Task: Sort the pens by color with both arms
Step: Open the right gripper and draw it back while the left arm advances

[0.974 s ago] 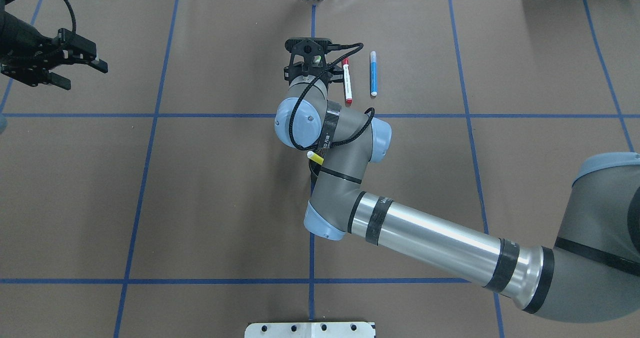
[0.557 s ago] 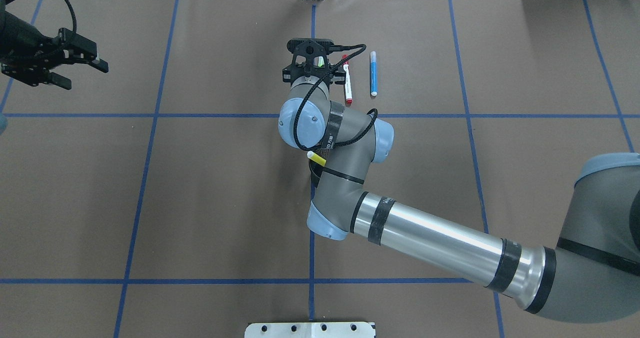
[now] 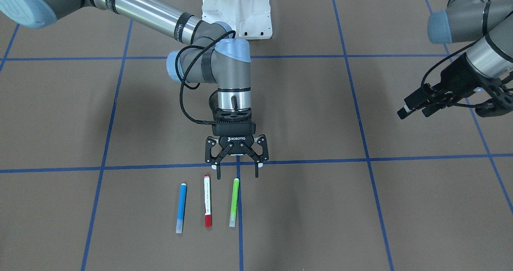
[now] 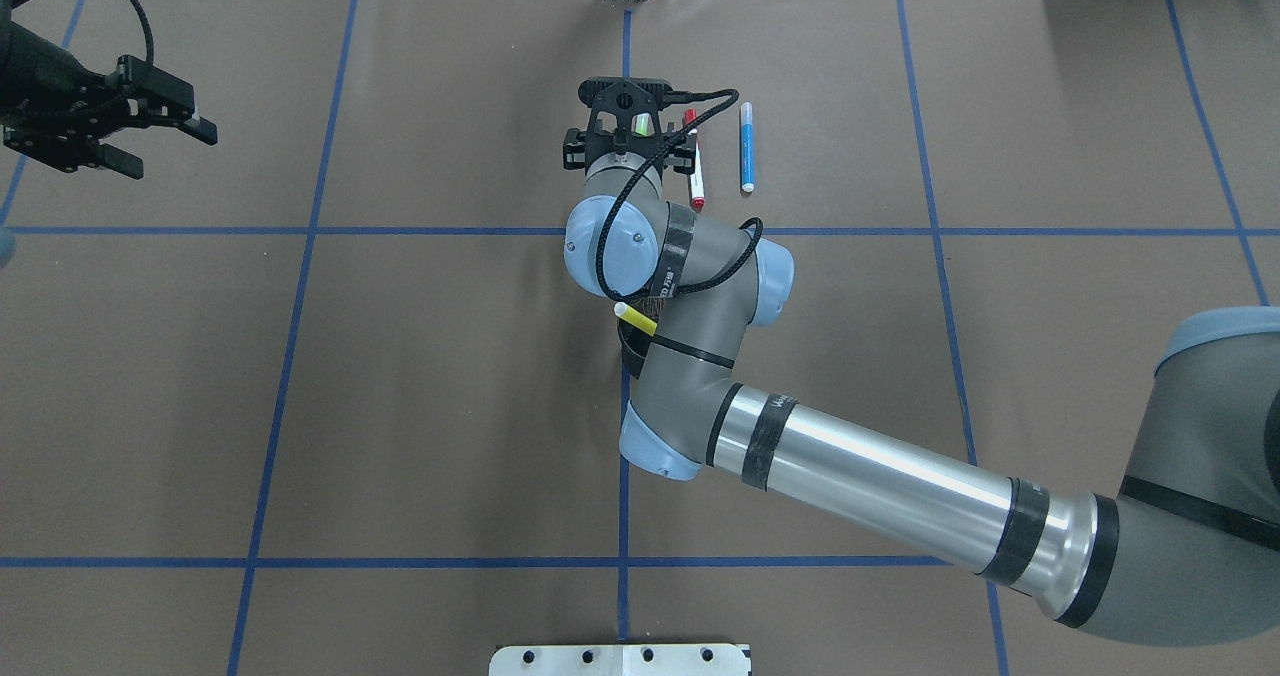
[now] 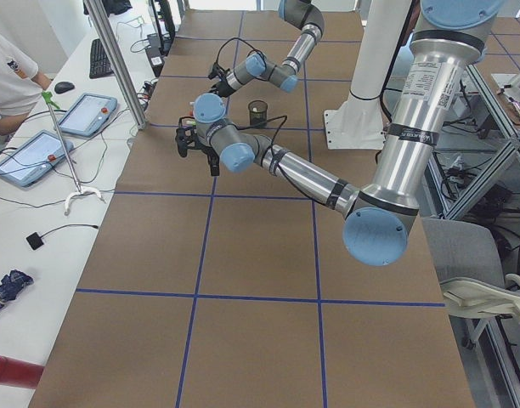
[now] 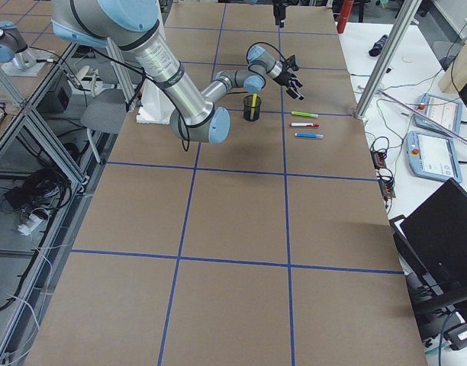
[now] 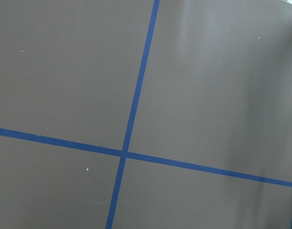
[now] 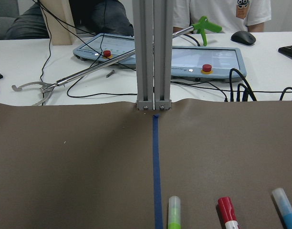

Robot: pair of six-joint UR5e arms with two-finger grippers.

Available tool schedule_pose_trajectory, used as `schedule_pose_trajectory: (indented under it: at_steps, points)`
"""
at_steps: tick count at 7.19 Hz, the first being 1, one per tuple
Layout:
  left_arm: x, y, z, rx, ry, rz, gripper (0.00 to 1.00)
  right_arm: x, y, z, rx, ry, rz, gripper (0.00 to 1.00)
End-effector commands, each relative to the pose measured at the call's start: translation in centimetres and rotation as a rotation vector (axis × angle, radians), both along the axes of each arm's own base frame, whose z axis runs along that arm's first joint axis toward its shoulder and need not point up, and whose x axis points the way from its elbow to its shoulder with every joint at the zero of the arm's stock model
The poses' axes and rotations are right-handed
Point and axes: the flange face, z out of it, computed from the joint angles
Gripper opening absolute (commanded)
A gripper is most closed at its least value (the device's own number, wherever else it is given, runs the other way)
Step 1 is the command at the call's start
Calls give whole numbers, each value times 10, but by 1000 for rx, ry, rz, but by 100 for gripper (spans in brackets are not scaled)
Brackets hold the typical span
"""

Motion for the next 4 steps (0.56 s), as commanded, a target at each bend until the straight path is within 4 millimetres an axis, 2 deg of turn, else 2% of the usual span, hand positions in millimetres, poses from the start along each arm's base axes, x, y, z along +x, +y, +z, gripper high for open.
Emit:
schedule_pose_trajectory:
  at_steps: [1, 2, 3, 4]
  points:
    - [20, 5, -31, -30, 38, -3, 99, 105, 10, 36, -102, -70, -147, 98]
    - [64, 24, -54, -66, 67, 48, 99, 163, 12, 62, -172, -86, -210, 98]
    - [127, 40, -96, -125, 102, 89, 99, 207, 12, 93, -234, -99, -249, 98]
    - [174, 58, -127, -167, 107, 93, 99, 236, 11, 123, -264, -76, -271, 98]
